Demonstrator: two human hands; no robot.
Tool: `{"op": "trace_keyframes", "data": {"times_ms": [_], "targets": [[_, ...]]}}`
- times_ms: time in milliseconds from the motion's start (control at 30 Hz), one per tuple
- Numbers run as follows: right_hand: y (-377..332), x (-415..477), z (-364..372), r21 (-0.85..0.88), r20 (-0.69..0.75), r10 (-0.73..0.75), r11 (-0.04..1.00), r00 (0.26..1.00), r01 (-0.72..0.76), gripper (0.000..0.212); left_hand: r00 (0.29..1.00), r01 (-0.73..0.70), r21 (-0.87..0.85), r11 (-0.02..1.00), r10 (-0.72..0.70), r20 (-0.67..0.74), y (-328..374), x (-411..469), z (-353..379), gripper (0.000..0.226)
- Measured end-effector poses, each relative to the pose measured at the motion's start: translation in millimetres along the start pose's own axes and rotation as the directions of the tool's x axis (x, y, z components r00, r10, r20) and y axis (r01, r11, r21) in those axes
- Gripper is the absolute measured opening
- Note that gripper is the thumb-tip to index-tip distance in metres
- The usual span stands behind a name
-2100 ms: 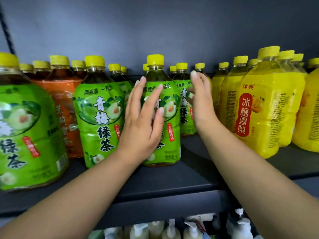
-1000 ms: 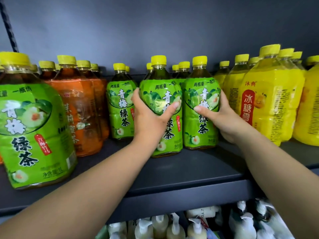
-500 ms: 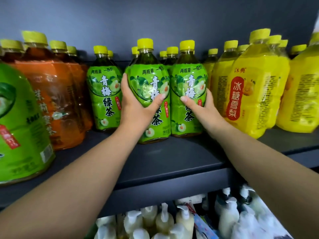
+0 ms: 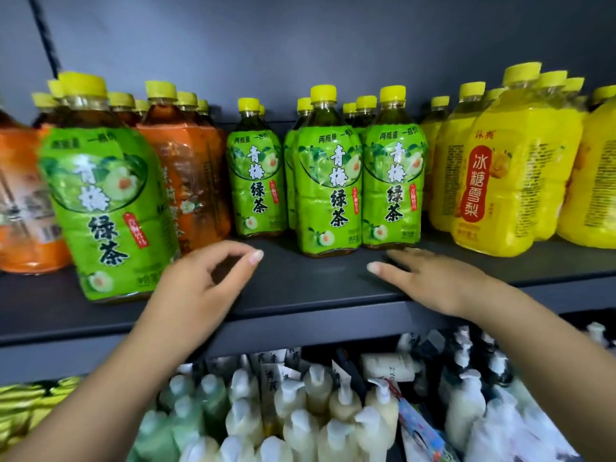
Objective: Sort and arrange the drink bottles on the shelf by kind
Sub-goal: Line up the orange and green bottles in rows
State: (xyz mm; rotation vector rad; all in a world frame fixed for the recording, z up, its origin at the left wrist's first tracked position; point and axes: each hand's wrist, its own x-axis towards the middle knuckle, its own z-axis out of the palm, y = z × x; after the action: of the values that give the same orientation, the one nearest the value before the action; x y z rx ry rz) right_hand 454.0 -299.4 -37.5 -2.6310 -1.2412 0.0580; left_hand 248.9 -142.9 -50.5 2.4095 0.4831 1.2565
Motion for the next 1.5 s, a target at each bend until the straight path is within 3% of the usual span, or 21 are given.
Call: {"op": "trace_keyframes", "data": {"times_ms": [33,100,200,267,333,467,600,733,900,1033,1200,1333,1433,1500], "targets": [[-3.1,-10.7,5.1,-0.058,-0.017,-0.044,0.997,0.999,0.043,0.072,0.996,0.003,0.016,1.0,-0.001,-0.09,-1.4,-8.4,-6.0,0.013],[-8.0,-28.2,20.5,-0.138,-0.222,-0.115,0.987,0.968,0.085,0.077,0.955,0.044,0.044,0.998,-0.029,-0.294,-6.3,-22.8,-18.8,0.021],[-11.6,-34.6,37.8,-0.073,-0.482,-0.124,0.992,0.867,0.101,0.082,0.854,0.187,0.134,0.973,-0.094,-0.511,-11.5,-29.9,-41.2,0.049],[-12.8,-34.8,36.5,-0.083,-0.475,-0.09,0.995,0.875,0.057,0.068,0.797,0.344,0.102,0.933,-0.233,-0.557,-13.7,-22.1,-52.4,0.073],[-12.7,-36.7,32.7,-0.13,-0.432,-0.118,0.989,0.894,0.067,0.063,0.77,0.443,0.033,0.896,-0.361,-0.526,-17.5,-10.8,-57.7,0.09],[-7.2,-44.7,24.3,-0.141,-0.311,-0.185,0.979,0.932,0.148,0.093,0.749,0.574,-0.116,0.811,-0.577,-0.325,-35.7,1.5,-54.3,0.104],[-6.1,-48.1,21.7,-0.162,-0.236,-0.202,0.973,0.951,0.166,0.104,0.765,0.541,-0.055,0.839,-0.518,-0.383,-46.7,3.0,-47.8,0.116],[-4.7,-46.2,25.1,-0.187,-0.232,-0.21,0.968,0.95,0.168,0.108,0.792,0.503,0.016,0.864,-0.453,-0.409,-25.7,-4.9,-29.5,0.11],[-6.8,-46.8,23.0,-0.173,-0.21,-0.216,0.968,0.953,0.181,0.105,0.876,0.421,0.066,0.905,-0.387,-0.289,7.7,-1.1,3.8,0.11],[-6.5,-46.1,23.8,-0.17,-0.224,-0.232,0.966,0.947,0.196,0.104,0.888,0.452,0.132,0.882,-0.431,-0.16,29.7,17.1,33.1,0.103],[-2.1,-42.1,27.9,-0.167,-0.245,-0.253,0.962,0.936,0.216,0.096,0.852,0.523,0.183,0.833,-0.52,-0.065,32.4,42.3,48.0,0.098],[-0.1,-40.8,30.2,-0.205,-0.28,-0.275,0.953,0.92,0.223,0.119,0.816,0.574,0.223,0.788,-0.573,-0.076,24.3,47.7,41.8,0.097],[-1.5,-37.0,34.0,-0.202,-0.308,-0.265,0.957,0.914,0.209,0.125,0.804,0.591,0.271,0.76,-0.585,-0.112,23.2,53.4,44.6,0.1],[0.5,-34.6,35.7,-0.183,-0.342,-0.249,0.963,0.906,0.196,0.114,0.789,0.602,0.334,0.725,-0.604,-0.11,21.4,60.9,48.0,0.102]]}}
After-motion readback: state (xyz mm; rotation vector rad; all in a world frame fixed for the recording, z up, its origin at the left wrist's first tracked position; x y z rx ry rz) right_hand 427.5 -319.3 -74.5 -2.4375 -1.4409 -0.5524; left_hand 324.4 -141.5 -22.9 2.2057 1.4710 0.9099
